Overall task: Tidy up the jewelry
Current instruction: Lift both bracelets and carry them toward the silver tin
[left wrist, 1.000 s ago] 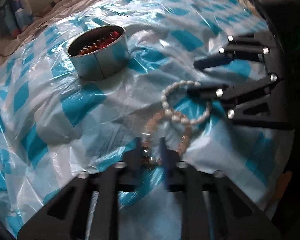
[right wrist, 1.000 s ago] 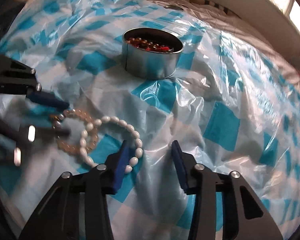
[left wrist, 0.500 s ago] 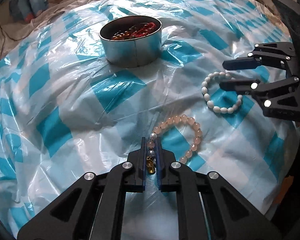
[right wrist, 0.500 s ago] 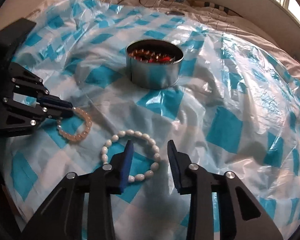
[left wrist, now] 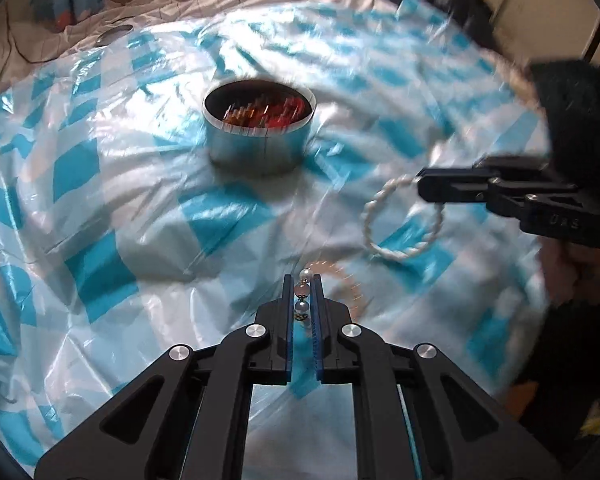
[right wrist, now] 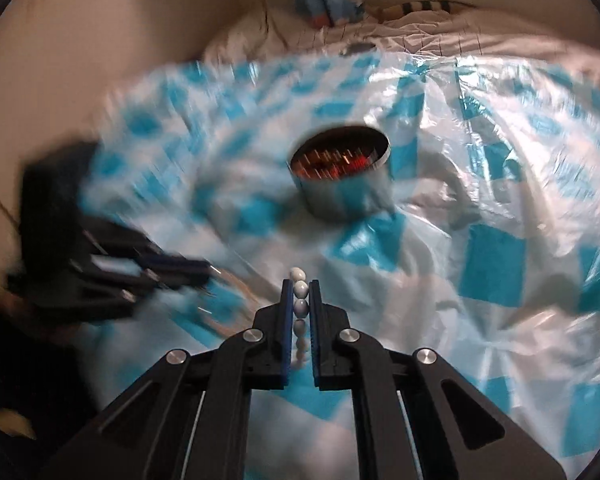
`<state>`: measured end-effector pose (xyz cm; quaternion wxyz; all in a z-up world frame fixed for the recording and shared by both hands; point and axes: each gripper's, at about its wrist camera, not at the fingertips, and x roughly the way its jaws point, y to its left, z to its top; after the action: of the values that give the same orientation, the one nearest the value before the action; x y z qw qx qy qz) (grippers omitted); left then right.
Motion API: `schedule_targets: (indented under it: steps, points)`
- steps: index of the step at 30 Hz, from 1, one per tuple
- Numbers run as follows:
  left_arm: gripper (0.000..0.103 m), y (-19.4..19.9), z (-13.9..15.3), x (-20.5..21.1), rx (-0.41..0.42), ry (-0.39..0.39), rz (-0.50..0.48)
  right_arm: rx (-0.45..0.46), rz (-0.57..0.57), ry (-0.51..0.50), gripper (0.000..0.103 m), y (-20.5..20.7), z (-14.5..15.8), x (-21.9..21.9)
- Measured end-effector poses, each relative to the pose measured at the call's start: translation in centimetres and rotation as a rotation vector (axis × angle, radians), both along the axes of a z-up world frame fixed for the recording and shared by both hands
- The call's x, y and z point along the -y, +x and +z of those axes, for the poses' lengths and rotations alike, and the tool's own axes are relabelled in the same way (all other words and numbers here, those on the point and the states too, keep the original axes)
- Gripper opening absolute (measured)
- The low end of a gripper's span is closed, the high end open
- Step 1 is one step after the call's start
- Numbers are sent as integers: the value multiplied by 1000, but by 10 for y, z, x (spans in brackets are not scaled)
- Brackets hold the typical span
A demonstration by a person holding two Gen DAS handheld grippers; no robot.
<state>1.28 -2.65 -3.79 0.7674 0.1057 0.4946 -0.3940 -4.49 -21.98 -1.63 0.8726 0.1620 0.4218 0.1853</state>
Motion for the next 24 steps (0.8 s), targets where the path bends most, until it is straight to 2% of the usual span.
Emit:
schedule_targets:
  steps: [3,8,12,24]
  points:
    - [7,4,12,-4,-21,-78,0,6,-30,191,8,2,3,15]
    - [7,12,23,-3,-35,-140,25,11,-50,380,8,7,4,23]
    - [7,16,34,-1,-9,-161,50,29,-58,454,8,8,8,29]
    - [7,22,50,13,110,-116,101,51,-71,540,8,14,11,37]
